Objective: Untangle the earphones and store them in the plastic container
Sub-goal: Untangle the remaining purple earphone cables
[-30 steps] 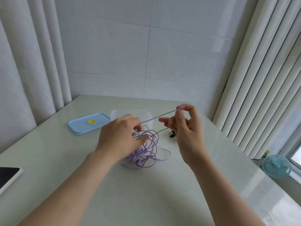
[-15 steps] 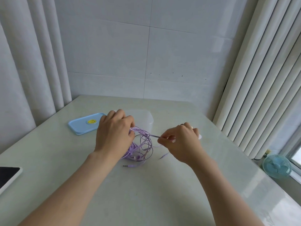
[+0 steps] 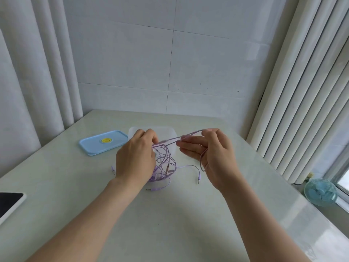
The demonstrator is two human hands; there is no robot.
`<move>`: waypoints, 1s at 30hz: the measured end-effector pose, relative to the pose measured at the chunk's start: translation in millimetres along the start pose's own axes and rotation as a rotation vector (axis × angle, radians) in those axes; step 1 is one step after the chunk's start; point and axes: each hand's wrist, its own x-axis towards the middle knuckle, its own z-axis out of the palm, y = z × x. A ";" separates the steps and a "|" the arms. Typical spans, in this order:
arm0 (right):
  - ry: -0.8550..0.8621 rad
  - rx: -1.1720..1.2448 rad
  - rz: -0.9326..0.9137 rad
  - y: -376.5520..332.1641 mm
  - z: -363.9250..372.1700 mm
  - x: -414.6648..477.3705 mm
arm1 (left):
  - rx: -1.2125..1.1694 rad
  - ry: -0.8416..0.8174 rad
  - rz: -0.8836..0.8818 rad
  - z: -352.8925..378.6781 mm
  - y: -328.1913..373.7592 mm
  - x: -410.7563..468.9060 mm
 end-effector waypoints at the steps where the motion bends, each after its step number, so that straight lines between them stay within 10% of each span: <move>1: 0.009 0.012 0.024 -0.4 1.8 -1.2 | 0.001 -0.003 0.007 -0.2 0.6 -0.5; 9: 0.127 -0.047 0.102 -2.6 1.7 -2.1 | 0.048 -0.008 0.019 1.2 -1.4 -0.4; 16: 0.245 -1.479 -0.410 6.4 -21.6 4.8 | 0.162 0.012 0.008 -2.4 -9.6 1.3; 21: 0.171 -1.967 -0.232 18.8 -35.5 8.8 | 0.157 0.032 0.026 -1.2 -9.5 3.3; 27: 0.233 -2.049 -0.061 14.9 -34.3 7.2 | 0.153 0.009 0.069 3.8 -8.4 2.8; 30: 0.203 -1.707 -0.106 23.0 -33.8 13.2 | 0.138 -0.011 0.086 8.0 -8.2 0.9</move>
